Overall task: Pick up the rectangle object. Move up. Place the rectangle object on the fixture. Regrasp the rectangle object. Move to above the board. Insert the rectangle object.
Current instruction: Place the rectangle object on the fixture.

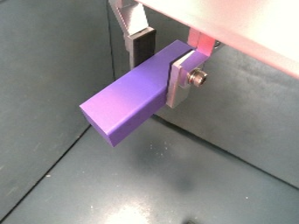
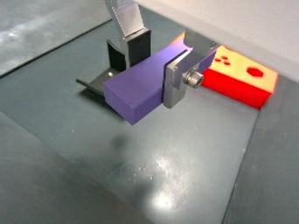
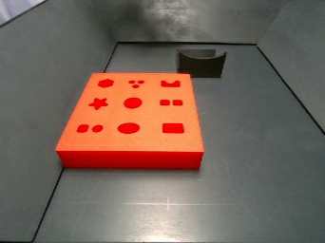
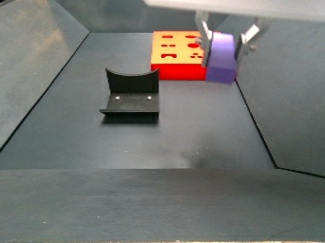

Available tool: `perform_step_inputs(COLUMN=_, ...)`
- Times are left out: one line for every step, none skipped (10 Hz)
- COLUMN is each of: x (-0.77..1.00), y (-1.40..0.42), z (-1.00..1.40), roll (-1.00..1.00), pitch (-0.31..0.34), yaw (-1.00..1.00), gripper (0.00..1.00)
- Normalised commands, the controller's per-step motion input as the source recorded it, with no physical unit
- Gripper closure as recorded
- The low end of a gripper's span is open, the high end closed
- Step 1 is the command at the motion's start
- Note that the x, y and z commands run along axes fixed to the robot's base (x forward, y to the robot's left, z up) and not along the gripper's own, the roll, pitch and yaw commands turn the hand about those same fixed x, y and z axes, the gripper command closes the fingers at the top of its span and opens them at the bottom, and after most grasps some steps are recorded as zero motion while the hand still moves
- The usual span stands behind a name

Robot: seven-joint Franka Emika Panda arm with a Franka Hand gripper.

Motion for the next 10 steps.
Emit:
perform_step_inputs(x=0.66, y=-1.00, z=-0.06, roll=0.52, pitch=0.101, yaw=0.76, gripper=1.00)
perform_step_inputs(x=0.68, y=-1.00, z=-0.06, roll=0.45, pitch=0.084, yaw=0.56, gripper=1.00)
perform_step_inputs(x=0.68, y=-1.00, z=-0.05, roll=0.33, pitch=0.064, yaw=0.38, gripper=1.00)
perform_step_inputs(x=0.70, y=-1.00, z=-0.06, roll=0.23, pitch=0.044, yaw=0.24, gripper=1.00)
perform_step_inputs(x=0.74, y=-1.00, z=-0.06, roll=0.16, pitch=0.035, yaw=0.14, gripper=1.00)
perform_step_inputs(x=0.80, y=-1.00, z=-0.06, roll=0.13, pitch=0.037, yaw=0.09, gripper=1.00)
perform_step_inputs(x=0.83, y=-0.94, z=-0.06, roll=0.12, pitch=0.045, yaw=0.06, gripper=1.00)
perform_step_inputs(x=0.66, y=-0.60, z=-0.04, roll=0.12, pitch=0.061, yaw=0.04, gripper=1.00)
perform_step_inputs(x=0.53, y=-0.35, z=-0.02, roll=0.12, pitch=0.076, yaw=0.04, gripper=1.00)
perform_step_inputs(x=0.42, y=-0.16, z=-0.01, roll=0.11, pitch=0.090, yaw=0.03, gripper=1.00)
